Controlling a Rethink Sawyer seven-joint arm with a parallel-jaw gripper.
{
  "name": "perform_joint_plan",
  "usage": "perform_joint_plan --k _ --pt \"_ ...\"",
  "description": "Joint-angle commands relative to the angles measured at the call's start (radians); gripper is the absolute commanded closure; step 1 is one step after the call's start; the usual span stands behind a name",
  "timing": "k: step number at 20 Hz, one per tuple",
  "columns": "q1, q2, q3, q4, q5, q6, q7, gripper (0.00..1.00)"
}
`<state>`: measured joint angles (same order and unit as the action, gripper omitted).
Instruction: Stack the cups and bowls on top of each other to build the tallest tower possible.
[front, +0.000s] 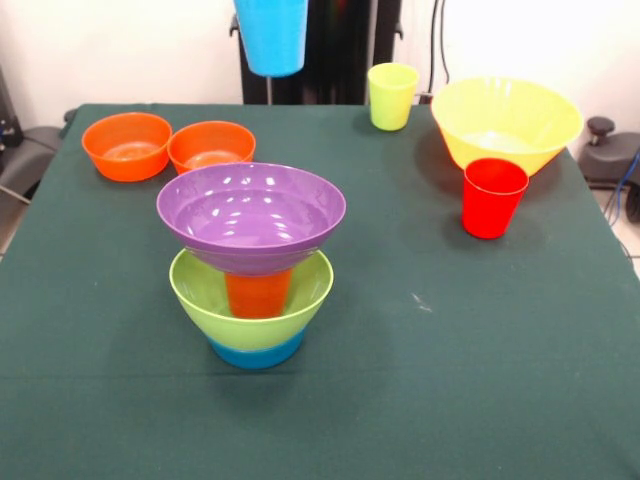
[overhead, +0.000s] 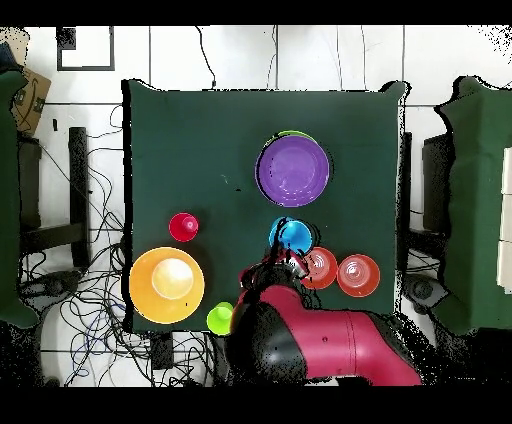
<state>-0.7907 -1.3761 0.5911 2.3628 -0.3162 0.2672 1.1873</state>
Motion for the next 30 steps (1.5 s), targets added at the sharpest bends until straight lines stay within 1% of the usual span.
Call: perform_joint_plan --k 1,6,11,15,22,30 --pt "-0.009 0.016 0.089 -0.122 0.036 0.234 -0.107 1.0" --pt "-0.04 0.027 0.118 -0.166 0.026 0.273 -0.12 1.0" --pt "-0.031 0.066 0.119 -0.199 -0.015 0.276 -0.074 1.0" --pt "-0.016 0.112 0.103 -0.209 -0.062 0.242 -0.037 1.0" --pt "-0.014 0.141 0.097 -0.23 -0.073 0.252 -0.037 1.0" --pt "0.005 0.212 0.066 -0.261 -0.125 0.239 -0.018 1.0"
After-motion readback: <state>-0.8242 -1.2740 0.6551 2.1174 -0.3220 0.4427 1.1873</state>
